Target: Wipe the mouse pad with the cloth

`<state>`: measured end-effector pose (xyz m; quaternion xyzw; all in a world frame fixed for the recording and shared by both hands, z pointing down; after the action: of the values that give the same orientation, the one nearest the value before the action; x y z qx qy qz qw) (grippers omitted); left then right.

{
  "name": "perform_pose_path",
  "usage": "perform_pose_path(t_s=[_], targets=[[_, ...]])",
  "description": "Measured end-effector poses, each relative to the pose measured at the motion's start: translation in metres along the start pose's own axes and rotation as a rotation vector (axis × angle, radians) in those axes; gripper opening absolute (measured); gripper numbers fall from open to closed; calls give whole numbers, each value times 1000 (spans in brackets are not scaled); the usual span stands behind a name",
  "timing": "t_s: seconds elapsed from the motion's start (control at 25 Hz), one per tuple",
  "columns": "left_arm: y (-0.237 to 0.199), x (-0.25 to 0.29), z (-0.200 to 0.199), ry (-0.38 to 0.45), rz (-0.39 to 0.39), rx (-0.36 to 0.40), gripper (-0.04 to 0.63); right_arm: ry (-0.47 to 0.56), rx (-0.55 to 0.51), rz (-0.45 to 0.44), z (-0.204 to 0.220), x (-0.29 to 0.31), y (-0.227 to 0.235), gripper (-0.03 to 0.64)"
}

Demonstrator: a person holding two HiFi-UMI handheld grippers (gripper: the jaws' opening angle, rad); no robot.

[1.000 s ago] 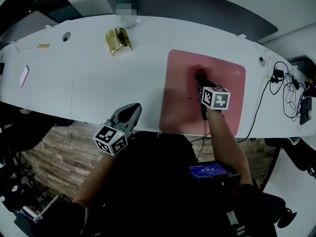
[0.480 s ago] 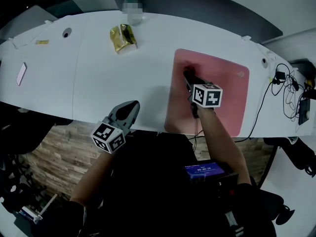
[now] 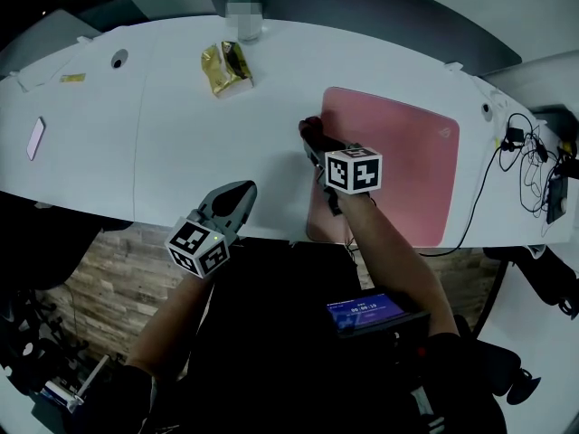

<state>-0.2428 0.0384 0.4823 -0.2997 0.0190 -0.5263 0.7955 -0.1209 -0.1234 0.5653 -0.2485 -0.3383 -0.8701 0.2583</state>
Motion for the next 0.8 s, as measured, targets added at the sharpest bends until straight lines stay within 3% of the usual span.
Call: perform_pose_path(t_s=[0.36, 0.8], targets=[[-9, 1, -5, -9, 15, -3, 9, 56, 83, -73, -21, 13, -14, 117], [6, 16, -4, -25, 16, 14, 9, 31, 0, 100, -40, 1, 49, 117]])
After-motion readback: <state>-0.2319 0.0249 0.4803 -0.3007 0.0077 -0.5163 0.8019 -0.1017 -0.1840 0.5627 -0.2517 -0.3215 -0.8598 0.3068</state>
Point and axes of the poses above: the fingertips, and each gripper's own axes: x forward along the fingers, y to its right, z out of its underside, the point moved 4 cm from there along -x, backward along the fingers, and after that the axes turned 5 degrees about y, right-handed, at the moved point
